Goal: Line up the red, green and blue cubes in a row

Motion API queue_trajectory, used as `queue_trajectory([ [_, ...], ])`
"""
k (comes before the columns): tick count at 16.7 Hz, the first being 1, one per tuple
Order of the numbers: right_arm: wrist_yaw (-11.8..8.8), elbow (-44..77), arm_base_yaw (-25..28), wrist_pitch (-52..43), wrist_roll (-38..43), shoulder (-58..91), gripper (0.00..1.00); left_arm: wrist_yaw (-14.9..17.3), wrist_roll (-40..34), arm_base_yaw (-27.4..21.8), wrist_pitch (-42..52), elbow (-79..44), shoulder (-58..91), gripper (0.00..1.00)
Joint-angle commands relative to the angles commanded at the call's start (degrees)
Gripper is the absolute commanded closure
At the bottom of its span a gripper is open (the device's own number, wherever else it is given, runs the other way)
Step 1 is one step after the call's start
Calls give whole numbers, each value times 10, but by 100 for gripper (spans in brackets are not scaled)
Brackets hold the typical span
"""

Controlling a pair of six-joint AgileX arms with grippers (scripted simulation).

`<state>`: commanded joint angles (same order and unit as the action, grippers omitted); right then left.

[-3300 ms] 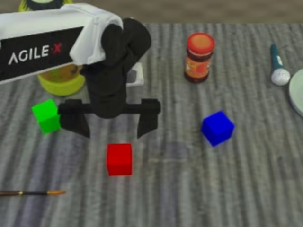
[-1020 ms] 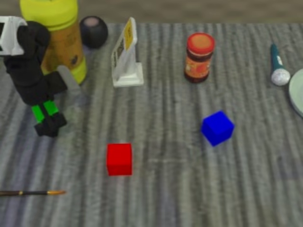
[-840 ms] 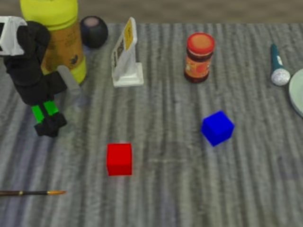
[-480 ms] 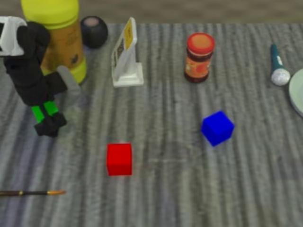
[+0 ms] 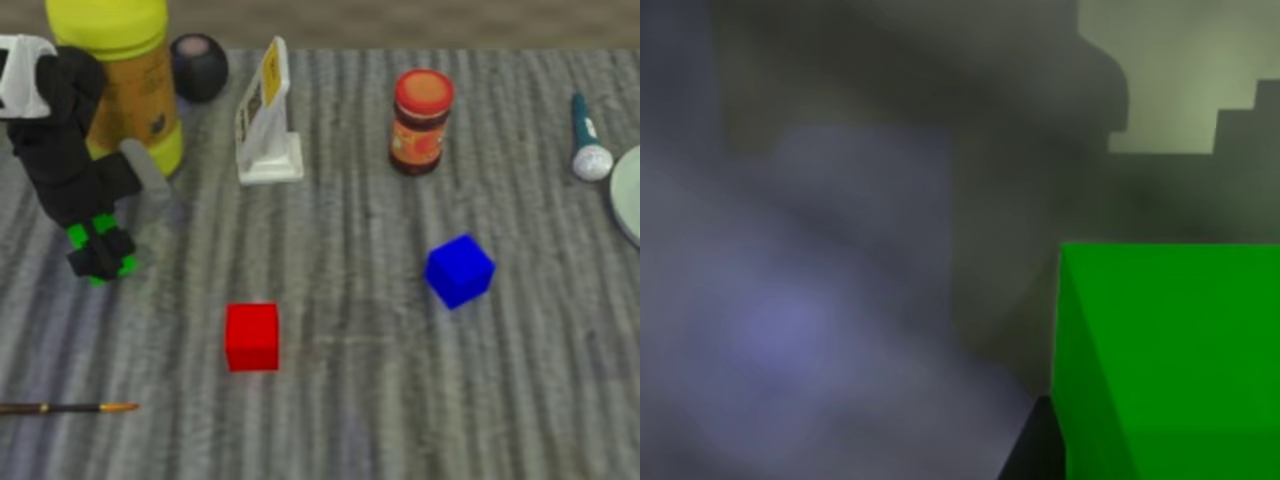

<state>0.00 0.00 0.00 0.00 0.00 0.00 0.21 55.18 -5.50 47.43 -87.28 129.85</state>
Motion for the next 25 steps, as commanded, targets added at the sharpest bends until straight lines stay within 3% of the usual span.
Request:
queue_trajectory([
  [8, 0, 0, 0, 0, 0, 0, 0, 0, 0, 0, 0, 0, 0, 100],
  [18, 0, 0, 0, 0, 0, 0, 0, 6, -7, 8, 138, -75, -68, 100],
  [25, 0, 0, 0, 0, 0, 0, 0, 6, -8, -3, 146, -81, -69, 100],
])
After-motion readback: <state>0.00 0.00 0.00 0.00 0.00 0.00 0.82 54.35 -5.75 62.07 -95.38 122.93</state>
